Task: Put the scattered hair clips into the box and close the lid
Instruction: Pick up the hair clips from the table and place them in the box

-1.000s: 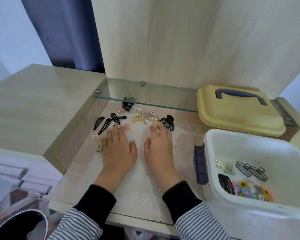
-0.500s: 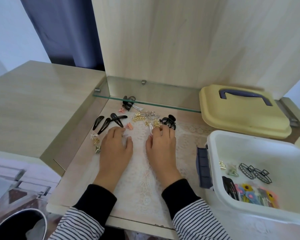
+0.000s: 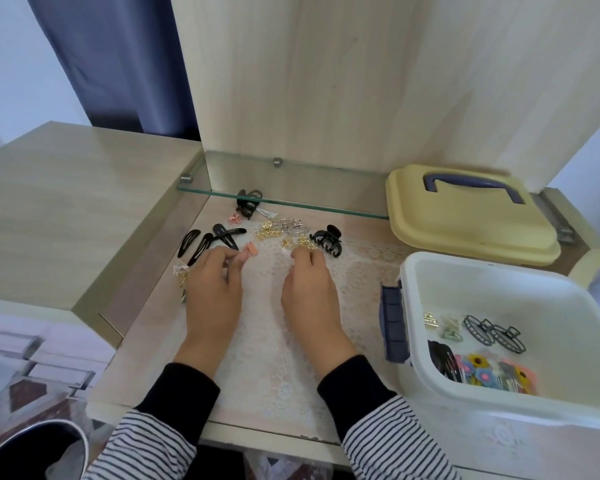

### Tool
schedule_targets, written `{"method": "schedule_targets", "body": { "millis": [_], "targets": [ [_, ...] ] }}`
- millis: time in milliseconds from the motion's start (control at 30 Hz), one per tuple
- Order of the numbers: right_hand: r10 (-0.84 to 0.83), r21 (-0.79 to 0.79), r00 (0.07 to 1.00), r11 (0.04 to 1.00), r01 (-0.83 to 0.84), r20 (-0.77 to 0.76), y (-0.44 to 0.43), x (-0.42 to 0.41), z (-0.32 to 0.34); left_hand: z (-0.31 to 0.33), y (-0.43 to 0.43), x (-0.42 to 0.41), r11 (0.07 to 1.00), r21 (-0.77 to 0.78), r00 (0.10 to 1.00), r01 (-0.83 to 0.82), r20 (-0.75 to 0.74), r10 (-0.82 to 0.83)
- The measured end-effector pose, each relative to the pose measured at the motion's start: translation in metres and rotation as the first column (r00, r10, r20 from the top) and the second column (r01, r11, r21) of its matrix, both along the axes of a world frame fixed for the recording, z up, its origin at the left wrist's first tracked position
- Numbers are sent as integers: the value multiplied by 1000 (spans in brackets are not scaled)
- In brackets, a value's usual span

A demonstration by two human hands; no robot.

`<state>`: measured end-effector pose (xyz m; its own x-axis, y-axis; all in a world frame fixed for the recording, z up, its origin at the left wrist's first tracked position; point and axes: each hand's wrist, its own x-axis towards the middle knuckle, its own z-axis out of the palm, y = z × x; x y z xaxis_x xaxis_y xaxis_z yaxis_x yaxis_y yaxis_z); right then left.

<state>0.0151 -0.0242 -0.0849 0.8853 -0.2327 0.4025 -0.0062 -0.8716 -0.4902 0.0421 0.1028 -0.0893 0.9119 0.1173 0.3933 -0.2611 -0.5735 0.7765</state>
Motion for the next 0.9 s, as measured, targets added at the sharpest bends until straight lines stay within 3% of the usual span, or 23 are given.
{"method": "schedule_targets", "body": {
  "millis": [133,267,400,500,600,800,900],
  "targets": [
    [38,265,994,962,-63,101,0,-20,35,32,-3,-12,991,-135,999,23,-20,-26],
    [20,437,987,895,-88,156,-13,-43,81,67,-14,-15,921,-350,971,171,-97,-217],
    [21,499,992,862,-82,128,-52,-61,123,100,-34,-19,815,-514,904,267,-158,-396],
    [56,394,998,917,-60,23,-100,-70,152,121,-53,-20,750,-583,831,313,-215,-514],
    [92,312,992,948,-61,-83,-144,-79,174,141,-75,-27,715,-569,739,407,-256,-624],
    [157,254,963,962,-99,-218,-204,-95,182,157,-136,-48,695,-367,613,619,-328,-719],
    [161,188,920,977,-98,-357,-229,-104,176,155,-167,-55,666,-278,548,692,-397,-736]
  ]
}}
